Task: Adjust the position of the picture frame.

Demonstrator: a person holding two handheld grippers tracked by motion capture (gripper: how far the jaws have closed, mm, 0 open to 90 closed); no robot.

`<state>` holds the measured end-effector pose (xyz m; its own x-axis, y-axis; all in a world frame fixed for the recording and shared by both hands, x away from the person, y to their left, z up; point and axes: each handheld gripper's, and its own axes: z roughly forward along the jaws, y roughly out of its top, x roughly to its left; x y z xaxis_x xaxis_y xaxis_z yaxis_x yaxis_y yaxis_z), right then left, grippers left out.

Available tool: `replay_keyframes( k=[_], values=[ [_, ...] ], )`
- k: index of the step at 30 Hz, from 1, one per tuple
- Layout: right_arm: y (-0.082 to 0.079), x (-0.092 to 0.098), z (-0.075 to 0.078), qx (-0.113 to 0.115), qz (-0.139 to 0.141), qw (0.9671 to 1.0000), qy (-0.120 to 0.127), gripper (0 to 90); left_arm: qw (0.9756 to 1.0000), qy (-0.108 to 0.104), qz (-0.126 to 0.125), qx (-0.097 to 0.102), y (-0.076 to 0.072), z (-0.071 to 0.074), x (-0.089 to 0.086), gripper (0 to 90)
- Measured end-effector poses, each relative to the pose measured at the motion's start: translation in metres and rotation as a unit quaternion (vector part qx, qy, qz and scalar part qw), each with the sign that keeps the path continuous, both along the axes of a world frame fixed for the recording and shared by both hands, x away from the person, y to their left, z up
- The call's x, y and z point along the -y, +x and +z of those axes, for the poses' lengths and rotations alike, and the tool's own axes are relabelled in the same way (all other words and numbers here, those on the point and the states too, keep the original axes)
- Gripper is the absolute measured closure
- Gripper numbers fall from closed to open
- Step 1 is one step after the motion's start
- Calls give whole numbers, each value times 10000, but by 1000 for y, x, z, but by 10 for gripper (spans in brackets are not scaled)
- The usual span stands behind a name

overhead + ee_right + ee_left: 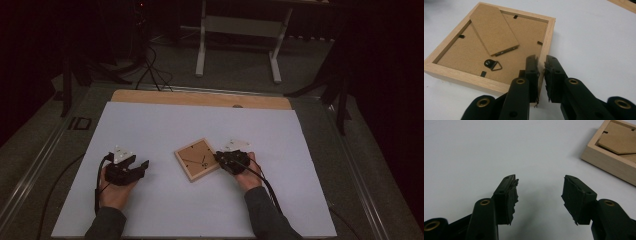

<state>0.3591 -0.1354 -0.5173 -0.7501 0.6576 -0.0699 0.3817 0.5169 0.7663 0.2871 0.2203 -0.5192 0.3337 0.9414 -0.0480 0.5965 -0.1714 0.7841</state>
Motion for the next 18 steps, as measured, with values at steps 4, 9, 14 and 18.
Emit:
replay_keyframes(
  k=[4,9,14,18],
  values=[
    [0,-1,0,-7,49,10000,16,810,10000,-4,-3,-12,0,0,1,450],
    [-2,-5,-1,19,211,9998,9,810,10000,-20,-17,-23,1,-1,1,459],
    [-3,-9,-1,38,315,9995,35,810,10000,-33,-15,-26,2,-1,1,460],
    [-3,-11,-1,30,373,9993,39,810,10000,-39,-22,-34,3,-2,2,462]
  ],
)
